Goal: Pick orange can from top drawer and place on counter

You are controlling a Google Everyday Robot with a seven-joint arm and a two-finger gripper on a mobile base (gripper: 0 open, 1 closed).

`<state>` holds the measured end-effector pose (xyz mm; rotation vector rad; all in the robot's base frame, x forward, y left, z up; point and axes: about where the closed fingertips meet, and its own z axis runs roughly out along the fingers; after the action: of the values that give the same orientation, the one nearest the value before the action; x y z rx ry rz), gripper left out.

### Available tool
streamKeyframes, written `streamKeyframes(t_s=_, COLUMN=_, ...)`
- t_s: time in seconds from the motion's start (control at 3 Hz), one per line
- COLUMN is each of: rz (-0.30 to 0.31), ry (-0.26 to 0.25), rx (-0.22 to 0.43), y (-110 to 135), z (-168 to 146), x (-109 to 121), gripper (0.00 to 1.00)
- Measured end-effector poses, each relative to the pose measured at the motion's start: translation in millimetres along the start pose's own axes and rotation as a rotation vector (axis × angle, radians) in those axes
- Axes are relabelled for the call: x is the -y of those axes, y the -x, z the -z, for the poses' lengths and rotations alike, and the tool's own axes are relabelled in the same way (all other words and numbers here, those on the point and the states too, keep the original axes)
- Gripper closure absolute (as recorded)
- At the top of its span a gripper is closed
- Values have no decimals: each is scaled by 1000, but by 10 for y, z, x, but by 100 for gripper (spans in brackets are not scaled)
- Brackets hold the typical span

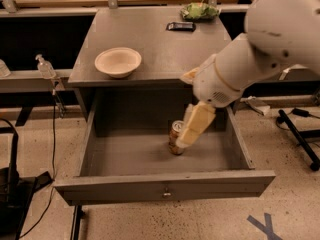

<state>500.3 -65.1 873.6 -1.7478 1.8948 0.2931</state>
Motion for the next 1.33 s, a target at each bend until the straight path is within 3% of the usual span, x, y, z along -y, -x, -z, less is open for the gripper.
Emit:
streamKeyframes(t_s=0.33, rz=10, ry=-63, rx=63, y=174, z=-149, x=202, gripper=0)
streamKeyframes(t_s=0.67, rz=10, ry=-55, rx=50, y=145, z=-220, x=170, gripper=0)
streamKeyframes(t_s=1.0, rz=-76, ry=-39, rx=81, y=-335, z=-765, x=171, gripper=0)
streamKeyframes(t_s=1.33, rz=-148, ry=-84, rx=155, y=-647, z=-1281, x=342, gripper=0)
